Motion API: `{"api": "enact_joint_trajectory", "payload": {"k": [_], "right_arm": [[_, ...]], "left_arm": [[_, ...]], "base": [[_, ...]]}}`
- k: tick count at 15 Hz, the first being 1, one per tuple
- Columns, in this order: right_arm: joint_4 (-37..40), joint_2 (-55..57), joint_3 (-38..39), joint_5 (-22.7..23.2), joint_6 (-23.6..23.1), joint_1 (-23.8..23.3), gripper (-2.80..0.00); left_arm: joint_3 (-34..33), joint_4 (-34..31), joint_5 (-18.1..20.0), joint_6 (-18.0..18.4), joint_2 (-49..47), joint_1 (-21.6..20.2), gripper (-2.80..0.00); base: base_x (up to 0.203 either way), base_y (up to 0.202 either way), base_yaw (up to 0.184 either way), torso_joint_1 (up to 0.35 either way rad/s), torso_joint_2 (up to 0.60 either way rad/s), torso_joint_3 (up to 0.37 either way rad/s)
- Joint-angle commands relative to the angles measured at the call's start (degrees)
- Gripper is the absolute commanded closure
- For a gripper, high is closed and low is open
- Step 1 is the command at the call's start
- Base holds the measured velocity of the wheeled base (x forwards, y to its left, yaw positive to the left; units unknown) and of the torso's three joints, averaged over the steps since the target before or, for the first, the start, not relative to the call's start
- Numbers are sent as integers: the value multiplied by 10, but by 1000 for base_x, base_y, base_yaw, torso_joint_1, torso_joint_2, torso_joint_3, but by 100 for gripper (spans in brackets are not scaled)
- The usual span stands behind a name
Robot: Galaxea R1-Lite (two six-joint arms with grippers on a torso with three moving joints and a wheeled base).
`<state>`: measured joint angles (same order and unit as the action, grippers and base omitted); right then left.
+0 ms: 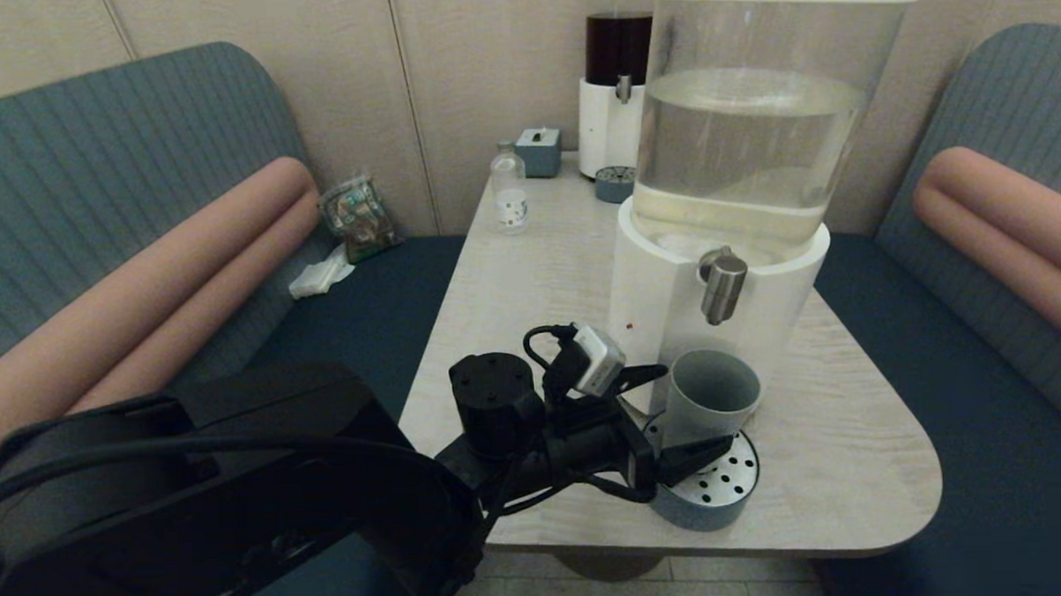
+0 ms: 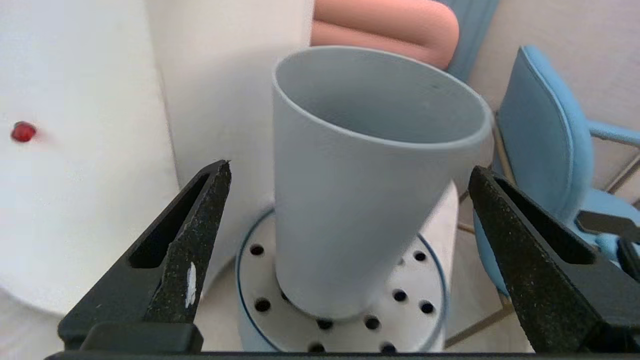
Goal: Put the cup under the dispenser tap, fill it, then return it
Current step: Place it under the water dispenser, then turn on the faucet
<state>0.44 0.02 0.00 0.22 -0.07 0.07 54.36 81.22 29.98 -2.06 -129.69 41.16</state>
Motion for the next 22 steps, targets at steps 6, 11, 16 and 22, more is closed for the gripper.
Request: {"api": "enact_joint_trajectory", "payload": {"k": [6,11,16,22], "right_arm": [[0,-1,0,0,0,0,0],[0,-1,0,0,0,0,0],[0,-1,0,0,0,0,0],[0,-1,0,0,0,0,0]], "left_arm": [[-90,9,1,3,57,-5,-280],[-231,11,-17,2,205,-41,0],[-361,9,-74,-32,460,-145,0],[-496,-44,-169,-80,834,-310,0]], "base": [[0,0,0,0,0,0],[0,0,0,0,0,0],[0,0,0,0,0,0],[0,0,0,0,0,0]]}}
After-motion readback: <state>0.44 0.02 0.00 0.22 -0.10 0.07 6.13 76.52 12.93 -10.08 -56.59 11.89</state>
